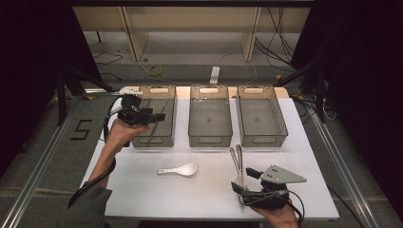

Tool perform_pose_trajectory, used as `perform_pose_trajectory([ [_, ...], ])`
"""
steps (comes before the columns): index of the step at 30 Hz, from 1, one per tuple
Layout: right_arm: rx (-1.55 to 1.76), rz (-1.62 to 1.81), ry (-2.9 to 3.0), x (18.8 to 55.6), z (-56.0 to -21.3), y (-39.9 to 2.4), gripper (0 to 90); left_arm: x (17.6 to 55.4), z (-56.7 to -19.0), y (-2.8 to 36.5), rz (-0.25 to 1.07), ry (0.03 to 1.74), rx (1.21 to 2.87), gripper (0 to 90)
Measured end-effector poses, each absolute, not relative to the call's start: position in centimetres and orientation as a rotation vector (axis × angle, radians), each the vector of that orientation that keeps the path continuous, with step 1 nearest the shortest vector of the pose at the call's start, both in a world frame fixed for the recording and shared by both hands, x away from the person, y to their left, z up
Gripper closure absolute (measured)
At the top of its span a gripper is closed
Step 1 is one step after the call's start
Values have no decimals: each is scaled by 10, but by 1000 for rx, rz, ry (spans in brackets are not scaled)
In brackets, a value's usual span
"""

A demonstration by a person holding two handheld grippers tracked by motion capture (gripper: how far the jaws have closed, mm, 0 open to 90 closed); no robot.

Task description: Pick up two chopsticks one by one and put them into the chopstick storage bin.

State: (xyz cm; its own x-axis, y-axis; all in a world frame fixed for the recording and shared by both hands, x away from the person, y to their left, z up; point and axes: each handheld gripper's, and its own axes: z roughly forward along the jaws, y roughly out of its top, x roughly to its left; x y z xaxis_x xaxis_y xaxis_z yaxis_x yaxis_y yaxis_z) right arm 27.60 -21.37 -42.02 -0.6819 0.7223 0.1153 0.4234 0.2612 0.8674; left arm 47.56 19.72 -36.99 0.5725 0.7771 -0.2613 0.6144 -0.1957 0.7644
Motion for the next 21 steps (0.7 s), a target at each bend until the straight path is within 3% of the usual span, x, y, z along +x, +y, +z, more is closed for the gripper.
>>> perform_pose_trajectory([
  [21, 1055, 1376, 2241, 276, -422, -213, 298, 444, -389, 176, 190, 1018, 2063, 210],
])
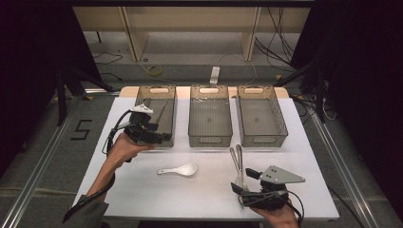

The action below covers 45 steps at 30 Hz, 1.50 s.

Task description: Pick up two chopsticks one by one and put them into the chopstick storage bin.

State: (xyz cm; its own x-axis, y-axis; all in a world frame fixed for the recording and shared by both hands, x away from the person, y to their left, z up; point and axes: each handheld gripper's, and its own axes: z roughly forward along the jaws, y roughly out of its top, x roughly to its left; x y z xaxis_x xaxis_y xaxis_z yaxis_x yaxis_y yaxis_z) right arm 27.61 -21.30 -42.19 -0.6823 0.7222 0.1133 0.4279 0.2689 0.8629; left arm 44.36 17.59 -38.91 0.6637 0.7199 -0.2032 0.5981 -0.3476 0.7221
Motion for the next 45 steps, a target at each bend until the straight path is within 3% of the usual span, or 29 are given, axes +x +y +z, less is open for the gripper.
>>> perform_pose_trajectory([
  [23, 1055, 1383, 2247, 278, -424, -215, 295, 421, -410, 153, 140, 916, 2280, 172],
  [45, 1064, 1380, 2246, 277, -424, -213, 280, 403, -432, 133, 192, 829, 2470, 166],
])
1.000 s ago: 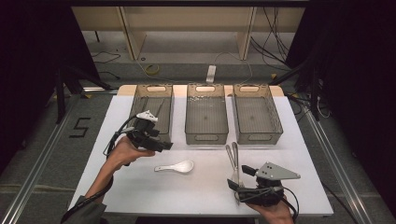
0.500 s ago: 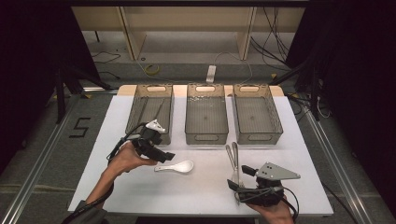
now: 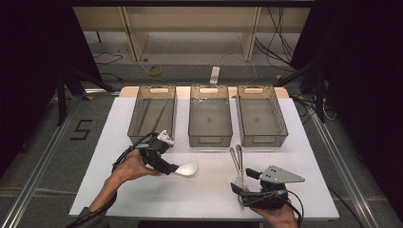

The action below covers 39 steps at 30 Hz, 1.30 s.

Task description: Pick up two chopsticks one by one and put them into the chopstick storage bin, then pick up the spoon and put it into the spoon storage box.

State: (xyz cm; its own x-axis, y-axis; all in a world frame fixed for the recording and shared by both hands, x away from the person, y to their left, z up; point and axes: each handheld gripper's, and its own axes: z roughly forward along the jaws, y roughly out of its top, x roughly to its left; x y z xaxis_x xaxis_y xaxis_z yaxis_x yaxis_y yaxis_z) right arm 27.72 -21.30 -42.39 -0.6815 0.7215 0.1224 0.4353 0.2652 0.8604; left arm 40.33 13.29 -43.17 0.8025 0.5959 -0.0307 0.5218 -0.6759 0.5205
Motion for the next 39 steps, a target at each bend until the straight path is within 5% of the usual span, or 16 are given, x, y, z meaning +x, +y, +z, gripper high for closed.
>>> perform_pose_trajectory([
  [22, 1062, 1382, 2241, 278, -424, -214, 274, 403, -449, 126, 193, 798, 2624, 192],
  [39, 1052, 1355, 2255, 276, -424, -211, 275, 401, -460, 121, 176, 726, 2690, 437],
])
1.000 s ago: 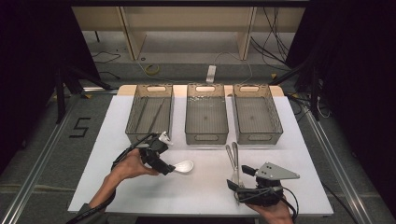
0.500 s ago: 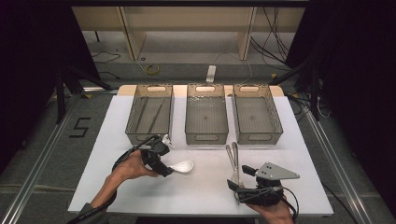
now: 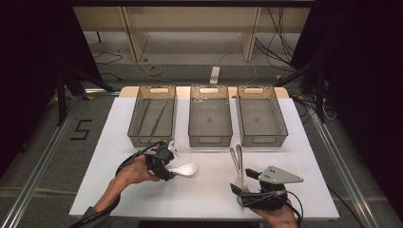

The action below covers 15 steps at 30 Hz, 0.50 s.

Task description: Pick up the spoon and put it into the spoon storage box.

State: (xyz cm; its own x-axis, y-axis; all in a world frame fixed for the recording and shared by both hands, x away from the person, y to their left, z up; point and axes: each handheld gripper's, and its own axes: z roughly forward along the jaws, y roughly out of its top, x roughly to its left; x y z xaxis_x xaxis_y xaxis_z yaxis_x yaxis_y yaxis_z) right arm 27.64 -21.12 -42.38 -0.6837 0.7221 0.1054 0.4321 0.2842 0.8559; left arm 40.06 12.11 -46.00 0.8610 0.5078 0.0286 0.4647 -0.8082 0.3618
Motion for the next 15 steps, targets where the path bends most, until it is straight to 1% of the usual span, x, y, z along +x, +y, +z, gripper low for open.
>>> perform_pose_trajectory([
  [5, 1050, 1358, 2255, 276, -424, -210, 275, 400, -462, 120, 161, 703, 2705, 512],
  [15, 1048, 1350, 2262, 277, -424, -210, 276, 401, -464, 119, 122, 673, 2727, 626],
])
